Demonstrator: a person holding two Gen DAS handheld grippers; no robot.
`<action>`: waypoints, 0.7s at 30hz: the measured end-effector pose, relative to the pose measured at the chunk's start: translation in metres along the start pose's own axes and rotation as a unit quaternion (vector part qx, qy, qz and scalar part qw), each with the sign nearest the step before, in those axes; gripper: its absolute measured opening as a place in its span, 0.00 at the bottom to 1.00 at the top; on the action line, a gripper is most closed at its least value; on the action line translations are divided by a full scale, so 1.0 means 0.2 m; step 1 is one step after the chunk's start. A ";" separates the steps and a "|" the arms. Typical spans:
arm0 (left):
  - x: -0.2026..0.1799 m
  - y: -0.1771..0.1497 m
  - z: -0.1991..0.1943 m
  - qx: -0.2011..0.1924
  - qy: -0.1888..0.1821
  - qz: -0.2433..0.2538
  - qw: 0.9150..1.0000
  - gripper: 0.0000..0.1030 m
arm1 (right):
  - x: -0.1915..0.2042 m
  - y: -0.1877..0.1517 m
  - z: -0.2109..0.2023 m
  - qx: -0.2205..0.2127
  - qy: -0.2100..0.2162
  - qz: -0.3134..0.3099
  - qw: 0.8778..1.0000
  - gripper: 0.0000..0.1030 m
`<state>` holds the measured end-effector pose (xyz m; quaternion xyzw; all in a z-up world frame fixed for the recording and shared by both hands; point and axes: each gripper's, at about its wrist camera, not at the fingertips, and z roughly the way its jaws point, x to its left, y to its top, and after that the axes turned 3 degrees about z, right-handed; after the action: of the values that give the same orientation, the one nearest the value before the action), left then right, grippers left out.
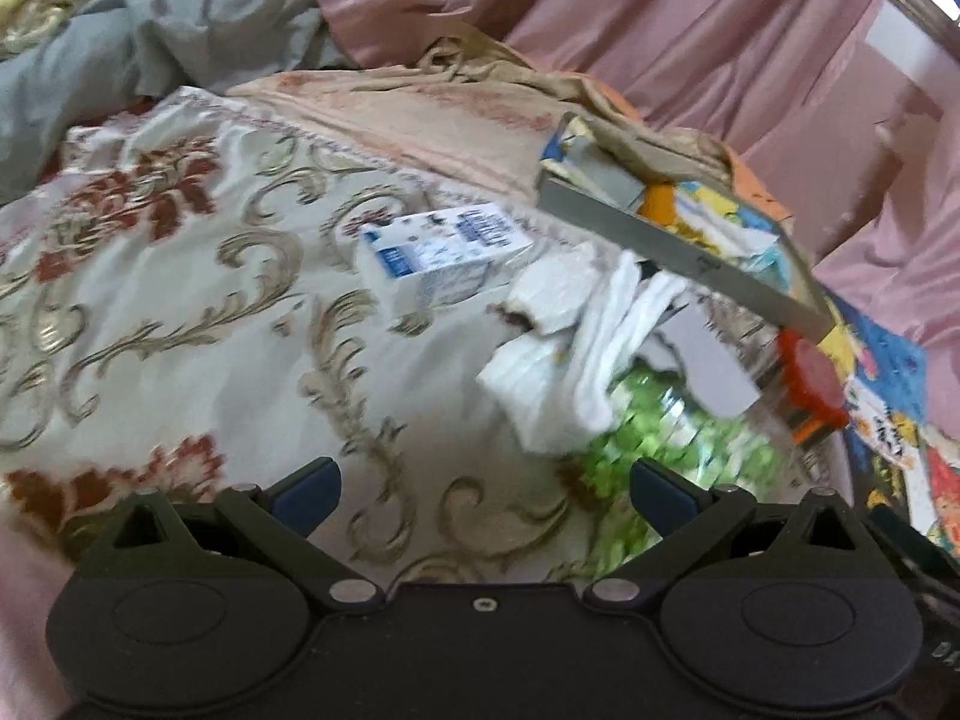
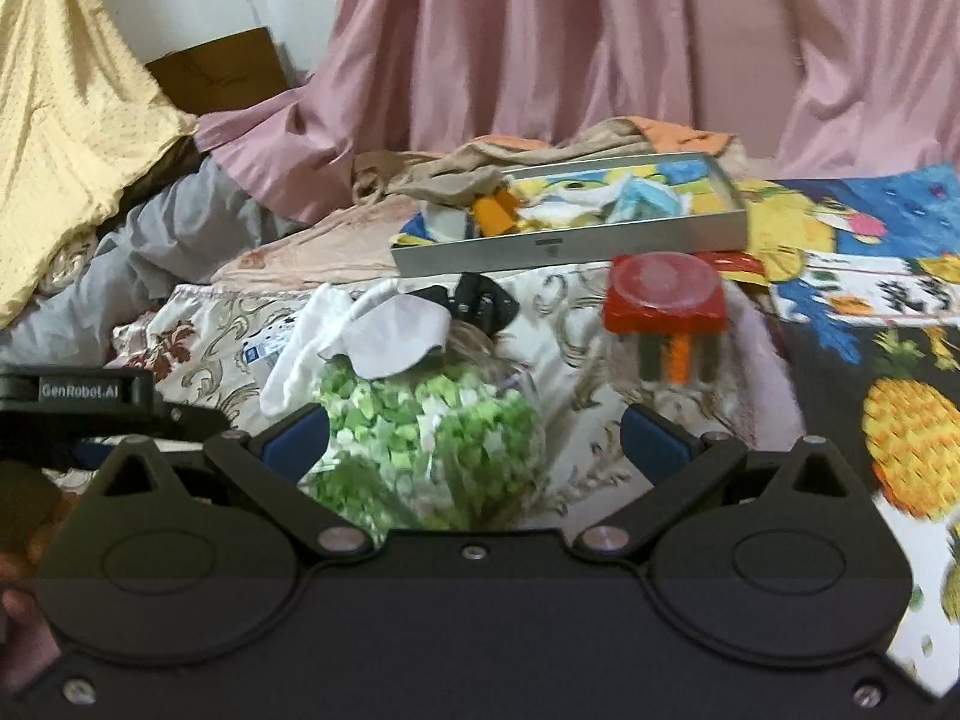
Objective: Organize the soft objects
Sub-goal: 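Grasp the white socks with the left gripper while the right gripper grasps the white cloth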
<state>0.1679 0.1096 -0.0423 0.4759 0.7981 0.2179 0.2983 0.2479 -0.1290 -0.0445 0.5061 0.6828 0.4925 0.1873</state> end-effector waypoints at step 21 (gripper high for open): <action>-0.03 0.09 0.20 0.027 -0.041 0.024 0.999 0.80 | 0.03 0.18 0.47 0.031 0.062 -0.043 0.997 1.00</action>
<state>0.2080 0.1149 -0.0592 0.5109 0.7793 0.1836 0.3129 0.3350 -0.0778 -0.0541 0.4506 0.7292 0.4929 0.1495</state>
